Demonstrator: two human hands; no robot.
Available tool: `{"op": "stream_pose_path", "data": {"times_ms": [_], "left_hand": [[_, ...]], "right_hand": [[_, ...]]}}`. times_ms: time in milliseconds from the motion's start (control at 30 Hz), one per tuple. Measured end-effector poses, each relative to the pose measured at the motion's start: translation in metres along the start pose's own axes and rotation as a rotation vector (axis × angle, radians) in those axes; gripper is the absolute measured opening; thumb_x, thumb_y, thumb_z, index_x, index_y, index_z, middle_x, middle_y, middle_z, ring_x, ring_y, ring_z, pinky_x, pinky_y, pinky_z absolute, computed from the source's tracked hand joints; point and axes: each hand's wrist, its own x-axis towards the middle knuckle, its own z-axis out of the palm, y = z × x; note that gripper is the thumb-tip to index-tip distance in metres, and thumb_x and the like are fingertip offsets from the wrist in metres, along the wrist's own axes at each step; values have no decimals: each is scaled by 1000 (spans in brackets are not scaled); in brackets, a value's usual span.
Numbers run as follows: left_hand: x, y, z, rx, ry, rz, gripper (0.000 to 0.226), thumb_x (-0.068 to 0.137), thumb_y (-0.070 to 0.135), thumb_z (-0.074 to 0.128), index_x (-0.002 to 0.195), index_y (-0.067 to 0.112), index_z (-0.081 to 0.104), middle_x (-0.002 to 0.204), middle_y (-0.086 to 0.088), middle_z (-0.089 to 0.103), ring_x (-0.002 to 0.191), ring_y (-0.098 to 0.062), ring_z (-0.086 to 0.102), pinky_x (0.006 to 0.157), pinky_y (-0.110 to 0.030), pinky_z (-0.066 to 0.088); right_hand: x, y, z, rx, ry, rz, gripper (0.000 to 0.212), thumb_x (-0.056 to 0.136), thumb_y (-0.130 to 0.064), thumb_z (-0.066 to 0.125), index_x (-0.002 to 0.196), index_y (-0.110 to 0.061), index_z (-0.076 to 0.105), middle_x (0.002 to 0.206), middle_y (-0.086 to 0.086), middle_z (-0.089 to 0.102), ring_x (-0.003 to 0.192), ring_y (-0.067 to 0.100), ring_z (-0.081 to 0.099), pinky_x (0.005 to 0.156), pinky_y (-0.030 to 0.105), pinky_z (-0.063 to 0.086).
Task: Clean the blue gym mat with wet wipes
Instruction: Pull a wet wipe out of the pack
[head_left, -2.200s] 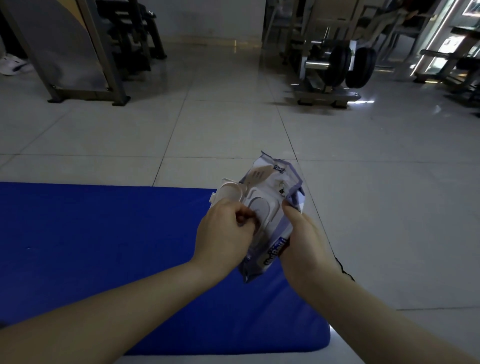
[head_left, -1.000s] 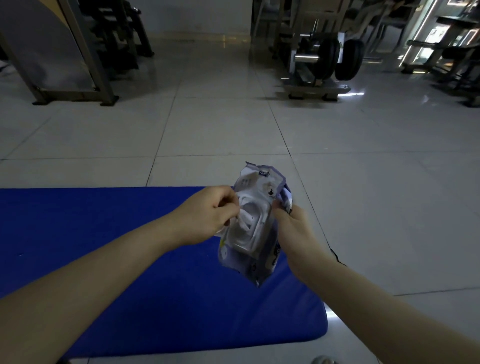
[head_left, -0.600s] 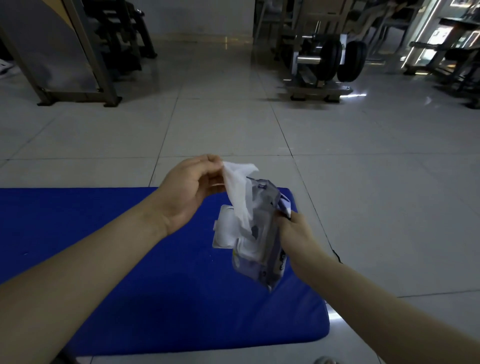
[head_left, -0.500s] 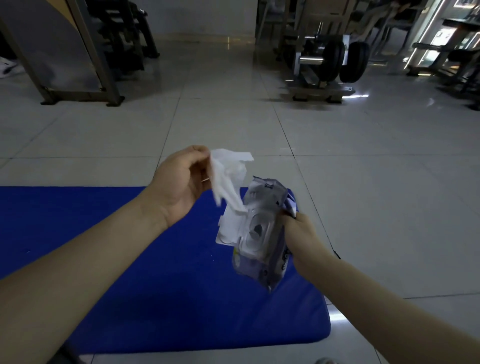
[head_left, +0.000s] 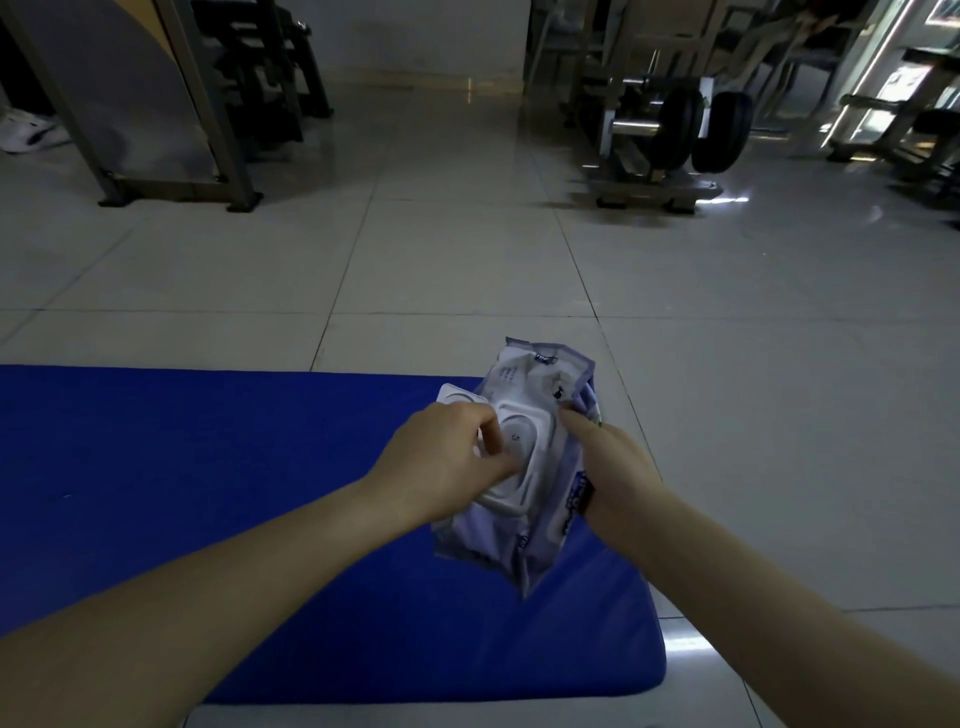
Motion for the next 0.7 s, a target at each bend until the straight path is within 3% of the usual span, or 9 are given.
{"op": "stream_pose_path", "data": {"times_ms": [133, 267, 500, 633, 700], "left_hand": [[6, -4, 4, -186, -3, -76, 17, 86, 41, 75, 74, 31, 67, 76, 21, 64, 77, 8, 59, 58, -16, 41], [10, -5, 6, -250, 39, -84, 17, 89, 32, 74, 74, 25, 69, 69, 24, 62, 65, 5, 58, 52, -12, 38], [7, 3, 13, -249, 121, -106, 32, 92, 38, 70, 66, 20, 62, 58, 17, 60, 53, -2, 56, 46, -14, 39], [9, 4, 14, -253, 135, -140, 54, 94, 41, 69, 58, 5, 49, 45, -3, 42, 40, -9, 37, 40, -20, 32], [10, 5, 15, -271, 92, -161, 55, 96, 42, 66, 59, 2, 57, 46, -6, 48, 39, -9, 36, 40, -20, 30]], "right_hand": [[-11, -7, 0, -35, -234, -23, 41, 86, -27, 77, 120, -5, 70, 113, 21, 73, 106, 38, 71, 93, 49, 55], [-13, -11, 2, -56, -239, -45, 48, 71, -13, 84, 115, -2, 70, 108, 22, 73, 99, 39, 72, 84, 46, 60], [-10, -9, 2, -73, -159, -112, 18, 75, 2, 80, 90, -9, 79, 98, 22, 75, 88, 38, 75, 66, 38, 61], [-10, -10, 3, -72, -117, -166, 24, 76, 2, 79, 99, -1, 74, 95, 23, 75, 85, 39, 75, 65, 38, 61], [-11, -10, 3, -84, -114, -175, 26, 76, -1, 80, 101, 0, 73, 94, 23, 75, 85, 39, 75, 68, 40, 62]]}}
